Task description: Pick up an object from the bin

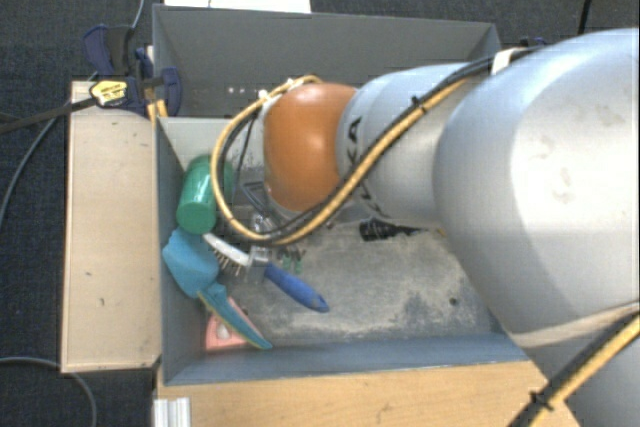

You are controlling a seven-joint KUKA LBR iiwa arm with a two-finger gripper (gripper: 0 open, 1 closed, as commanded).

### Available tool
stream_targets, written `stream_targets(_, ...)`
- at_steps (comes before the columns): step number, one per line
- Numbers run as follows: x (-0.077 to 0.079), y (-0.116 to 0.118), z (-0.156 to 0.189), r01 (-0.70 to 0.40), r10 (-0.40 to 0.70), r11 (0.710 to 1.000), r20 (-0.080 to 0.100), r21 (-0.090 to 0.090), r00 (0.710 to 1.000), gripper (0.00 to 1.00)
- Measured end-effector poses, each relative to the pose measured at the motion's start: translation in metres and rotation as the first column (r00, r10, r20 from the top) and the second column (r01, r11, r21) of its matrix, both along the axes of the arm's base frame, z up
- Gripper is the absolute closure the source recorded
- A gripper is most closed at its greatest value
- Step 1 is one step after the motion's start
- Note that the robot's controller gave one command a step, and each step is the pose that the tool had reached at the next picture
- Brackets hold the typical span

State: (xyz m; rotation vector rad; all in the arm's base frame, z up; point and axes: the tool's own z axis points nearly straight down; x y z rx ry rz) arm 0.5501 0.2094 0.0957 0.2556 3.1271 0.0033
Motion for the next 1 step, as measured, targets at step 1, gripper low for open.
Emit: stream_targets(1, -0.0001, 0.0001, 0.0, 0.002, -0.002, 1.0, 0.0, 0.0, 1.0, 1.0)
